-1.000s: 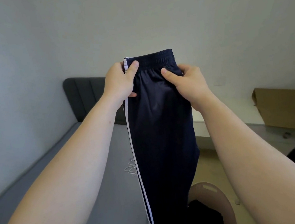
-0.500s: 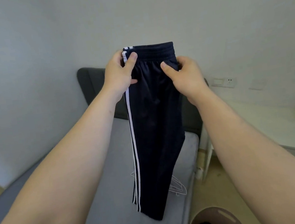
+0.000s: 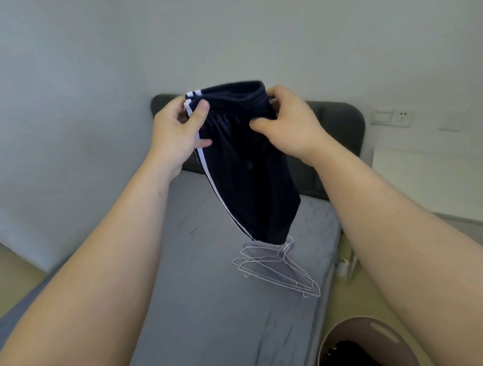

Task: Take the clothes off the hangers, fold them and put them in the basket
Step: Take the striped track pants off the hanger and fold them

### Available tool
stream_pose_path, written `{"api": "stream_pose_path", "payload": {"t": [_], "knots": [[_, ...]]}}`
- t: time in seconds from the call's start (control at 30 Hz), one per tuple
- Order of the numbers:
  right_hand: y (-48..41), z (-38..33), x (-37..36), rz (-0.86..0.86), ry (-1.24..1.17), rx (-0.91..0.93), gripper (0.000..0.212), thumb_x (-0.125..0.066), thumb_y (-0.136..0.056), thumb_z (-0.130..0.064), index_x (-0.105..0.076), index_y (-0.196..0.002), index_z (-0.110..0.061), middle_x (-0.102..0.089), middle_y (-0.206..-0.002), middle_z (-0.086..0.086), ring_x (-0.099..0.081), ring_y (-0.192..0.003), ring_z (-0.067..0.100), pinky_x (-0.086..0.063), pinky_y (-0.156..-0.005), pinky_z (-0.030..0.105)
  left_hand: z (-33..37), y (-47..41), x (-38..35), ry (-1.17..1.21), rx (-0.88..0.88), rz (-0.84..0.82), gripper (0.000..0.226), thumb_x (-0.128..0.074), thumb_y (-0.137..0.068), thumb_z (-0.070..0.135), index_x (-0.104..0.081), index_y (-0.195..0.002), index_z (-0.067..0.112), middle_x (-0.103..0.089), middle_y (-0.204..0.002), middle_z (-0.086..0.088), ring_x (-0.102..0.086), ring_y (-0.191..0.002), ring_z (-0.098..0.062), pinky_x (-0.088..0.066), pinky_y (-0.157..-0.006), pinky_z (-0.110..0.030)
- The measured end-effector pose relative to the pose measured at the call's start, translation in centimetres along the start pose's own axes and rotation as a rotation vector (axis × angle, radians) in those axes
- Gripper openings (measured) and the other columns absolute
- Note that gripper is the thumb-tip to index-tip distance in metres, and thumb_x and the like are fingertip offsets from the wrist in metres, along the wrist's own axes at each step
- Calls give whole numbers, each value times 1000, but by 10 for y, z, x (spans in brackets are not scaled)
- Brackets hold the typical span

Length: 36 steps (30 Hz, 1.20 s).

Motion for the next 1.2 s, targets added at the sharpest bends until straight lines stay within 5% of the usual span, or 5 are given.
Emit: {"api": "stream_pose_path", "payload": {"t": [0.13,0.33,0.5,0.7,1.2], "knots": [[70,1,-45,-152,180,-90,32,-63,-83,-11,-52,-110,-23,-58,-93,-12,-57,-81,4,-45,-60,20,-30,72,42,-170,71,-91,14,-77,-85,22,-75,-93,34,-71,-85,7,-66,-77,-6,-58,-68,-29],[201,33,-132,-340,329,-288,22,-57,-81,-8,-50,-100,-18,-59,-92,-1,-58,-86,19,-47,-62,31,-84,196,97,-625,187,-316,19,-88,-68,32,-72,-78,26,-65,-66,9,-52,-59,-8,-45,-61,-28],[325,55,-205,-475,379,-435,26,-61,-78,-7,-56,-104,-9,-66,-97,10,-64,-92,31,-53,-72,35,-117,319,130,-929,277,-561,26,-87,-68,30,-65,-79,23,-61,-72,6,-55,-70,-15,-38,-55,-25],[438,56,-263,-725,357,-595,40,-81,-70,-19,-58,-101,-11,-69,-88,9,-70,-83,27,-57,-73,36,-150,423,168,-952,433,-766,26,-84,-65,19,-60,-74,24,-60,-70,9,-60,-69,-18,-50,-65,-31],[593,16,-339,-1239,309,-807,69,-78,-82,-23,-44,-143,-16,-59,-132,10,-61,-116,29,-56,-92,48,-202,593,233,-849,985,-1223,30,-84,-73,8,-61,-92,13,-72,-81,-7,-68,-61,-8,-55,-62,-22]]}}
Point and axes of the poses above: each hand's wrist, its own y-axis away from the middle knuckle, its own x-axis out of the back of the hand, z = x × y, the point moved 8 cm from there along -y, towards the middle knuckle
